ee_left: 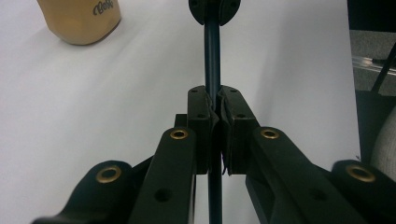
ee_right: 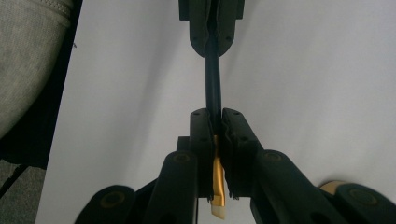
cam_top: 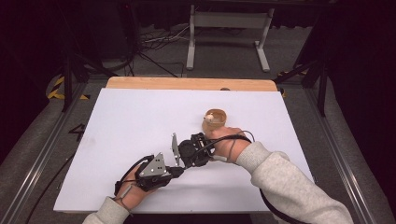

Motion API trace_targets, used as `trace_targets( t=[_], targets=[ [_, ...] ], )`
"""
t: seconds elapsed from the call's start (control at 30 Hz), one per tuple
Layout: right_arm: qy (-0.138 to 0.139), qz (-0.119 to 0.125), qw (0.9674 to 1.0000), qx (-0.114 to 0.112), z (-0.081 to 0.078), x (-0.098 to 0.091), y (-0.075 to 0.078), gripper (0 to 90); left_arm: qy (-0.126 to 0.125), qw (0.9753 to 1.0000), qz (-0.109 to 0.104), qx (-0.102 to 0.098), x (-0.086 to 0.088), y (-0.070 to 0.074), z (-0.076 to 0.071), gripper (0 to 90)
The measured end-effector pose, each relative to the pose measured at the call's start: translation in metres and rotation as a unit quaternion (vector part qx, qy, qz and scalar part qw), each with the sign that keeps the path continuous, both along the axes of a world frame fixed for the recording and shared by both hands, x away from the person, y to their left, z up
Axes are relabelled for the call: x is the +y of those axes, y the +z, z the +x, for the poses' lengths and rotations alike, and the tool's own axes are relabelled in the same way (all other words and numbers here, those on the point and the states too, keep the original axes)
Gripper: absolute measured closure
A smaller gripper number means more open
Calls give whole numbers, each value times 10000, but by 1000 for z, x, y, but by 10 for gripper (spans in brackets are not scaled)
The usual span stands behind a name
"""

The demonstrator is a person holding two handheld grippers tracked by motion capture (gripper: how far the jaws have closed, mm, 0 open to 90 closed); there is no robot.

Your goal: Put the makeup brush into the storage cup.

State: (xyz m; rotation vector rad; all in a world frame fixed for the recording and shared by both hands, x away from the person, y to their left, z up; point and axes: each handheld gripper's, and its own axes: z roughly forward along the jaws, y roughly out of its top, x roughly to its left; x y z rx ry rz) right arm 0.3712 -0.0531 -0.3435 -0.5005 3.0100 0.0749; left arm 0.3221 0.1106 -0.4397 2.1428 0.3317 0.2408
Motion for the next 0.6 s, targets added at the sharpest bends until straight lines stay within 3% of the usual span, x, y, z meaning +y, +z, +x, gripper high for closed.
trace_targets(
  t=[0.27, 0.37, 0.47, 0.5, 0.57, 0.6],
  targets=[
    [-10, 30, 10000, 22, 1, 0, -2, 831, 39, 10000, 55, -28, 0, -1, 0, 841],
    [-78, 243, 9997, 19, 2, -4, 0, 814, 57, 10000, 23, -40, 1, 0, 0, 841],
    [-163, 577, 9982, -21, 2, -9, 5, 739, 79, 9999, -19, -74, 2, -1, 0, 841],
    [-163, 577, 9982, -21, 2, -9, 5, 739, 93, 9999, -53, -92, 3, -1, 0, 841],
    [-237, 882, 9958, -100, 2, -16, 9, 685, 69, 9998, -134, -150, 4, -3, 0, 841],
    [-237, 882, 9958, -100, 2, -16, 9, 685, 69, 9998, -134, -150, 4, -3, 0, 840]
  ],
)
